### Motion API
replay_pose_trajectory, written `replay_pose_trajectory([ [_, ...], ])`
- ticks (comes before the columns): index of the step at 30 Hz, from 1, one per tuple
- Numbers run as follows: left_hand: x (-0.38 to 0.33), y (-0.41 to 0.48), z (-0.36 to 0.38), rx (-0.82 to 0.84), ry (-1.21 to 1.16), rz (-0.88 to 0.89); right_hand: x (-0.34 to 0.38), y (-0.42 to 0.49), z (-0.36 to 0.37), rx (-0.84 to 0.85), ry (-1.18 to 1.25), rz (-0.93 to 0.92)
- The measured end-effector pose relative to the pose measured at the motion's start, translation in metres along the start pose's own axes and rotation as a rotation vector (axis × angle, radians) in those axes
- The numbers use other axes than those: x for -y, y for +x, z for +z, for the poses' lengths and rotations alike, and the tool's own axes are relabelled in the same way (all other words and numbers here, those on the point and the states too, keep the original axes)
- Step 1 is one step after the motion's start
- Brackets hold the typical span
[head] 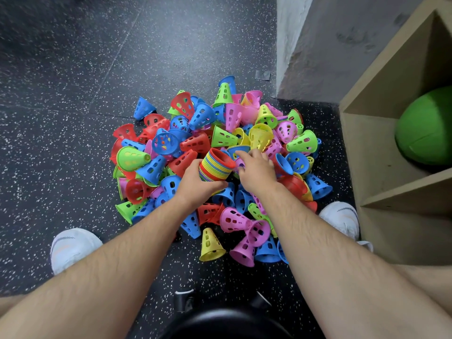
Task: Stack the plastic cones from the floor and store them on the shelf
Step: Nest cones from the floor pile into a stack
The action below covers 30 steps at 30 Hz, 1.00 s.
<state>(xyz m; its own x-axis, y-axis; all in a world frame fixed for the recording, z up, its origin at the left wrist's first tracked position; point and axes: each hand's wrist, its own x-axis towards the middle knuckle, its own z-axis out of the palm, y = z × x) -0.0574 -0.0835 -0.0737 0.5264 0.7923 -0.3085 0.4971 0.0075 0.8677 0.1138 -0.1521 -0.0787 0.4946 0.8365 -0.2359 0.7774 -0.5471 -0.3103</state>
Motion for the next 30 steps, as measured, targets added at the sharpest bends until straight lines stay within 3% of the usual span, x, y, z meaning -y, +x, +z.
replay_pose_trajectory([
  [4, 0.004, -0.001, -0.001, -0.019, -0.003, -0.011, 0.001, 0.003, 0.01, 0.024, -0.028, 0.044],
  [12, 0.012, -0.001, -0.009, -0.035, -0.036, -0.034, 0.001, 0.002, 0.002, -0.134, 0.099, -0.024],
  [19, 0.016, -0.001, -0.016, -0.051, -0.076, -0.049, 0.01, 0.001, -0.018, -0.29, 0.591, 0.051],
  [30, 0.015, 0.0, -0.021, -0.063, -0.069, -0.051, 0.041, 0.005, -0.039, -0.415, 0.745, -0.024],
])
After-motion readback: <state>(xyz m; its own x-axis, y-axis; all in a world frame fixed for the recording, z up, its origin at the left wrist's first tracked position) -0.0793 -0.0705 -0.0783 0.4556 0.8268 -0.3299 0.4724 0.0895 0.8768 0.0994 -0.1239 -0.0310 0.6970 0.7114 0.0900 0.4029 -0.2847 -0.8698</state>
